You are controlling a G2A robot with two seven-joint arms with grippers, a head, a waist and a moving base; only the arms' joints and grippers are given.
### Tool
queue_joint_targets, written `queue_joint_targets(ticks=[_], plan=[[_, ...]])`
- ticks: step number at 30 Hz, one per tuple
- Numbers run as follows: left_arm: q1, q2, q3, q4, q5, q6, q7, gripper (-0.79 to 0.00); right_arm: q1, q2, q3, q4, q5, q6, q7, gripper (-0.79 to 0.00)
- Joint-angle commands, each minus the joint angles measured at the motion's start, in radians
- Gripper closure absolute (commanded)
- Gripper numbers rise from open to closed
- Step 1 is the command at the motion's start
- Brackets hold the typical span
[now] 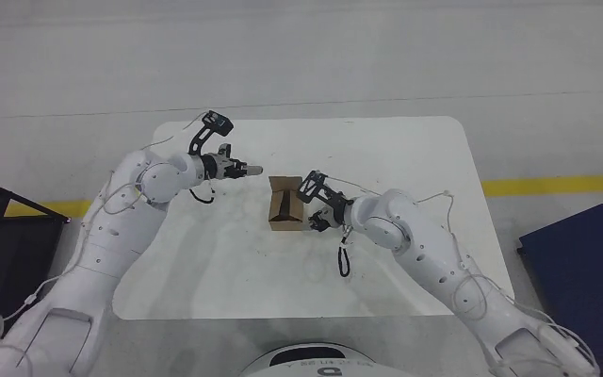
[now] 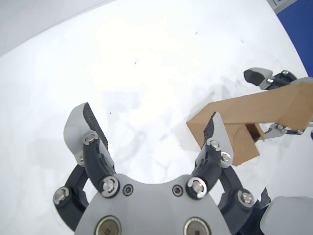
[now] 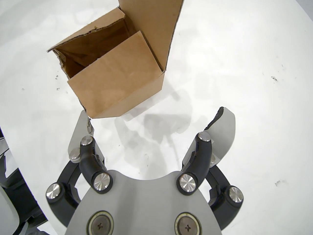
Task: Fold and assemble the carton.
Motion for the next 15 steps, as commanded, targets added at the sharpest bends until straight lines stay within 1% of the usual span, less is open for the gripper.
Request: queue_joint_targets(ticks=[1, 4, 8, 11, 15], plan=[[-0.067, -0.026, 0.060, 0.059, -0.021, -0.032, 0.015, -0.785, 0.000, -0.001, -0.003, 0.002, -0.012, 0.011, -0.003, -0.785], [-0.132, -0.062, 0.131, 0.135, -0.043, -0.097, 0.040, -0.785, 0.001, -0.004, -0.002, 0.007, -0.030, 0.045, -0.011, -0.782], [-0.159, -0.093, 0.193, 0.206, -0.059, -0.171, 0.058, -0.785, 0.007, -0.004, 0.025, 0.023, -0.046, 0.094, -0.022, -0.763], [-0.164, -0.106, 0.225, 0.231, -0.056, -0.215, 0.047, -0.785, 0.012, -0.003, 0.041, 0.039, -0.068, 0.123, -0.024, -0.730], [-0.156, -0.115, 0.240, 0.242, -0.055, -0.230, 0.053, -0.785, 0.011, -0.006, 0.047, 0.043, -0.060, 0.121, -0.033, -0.730]])
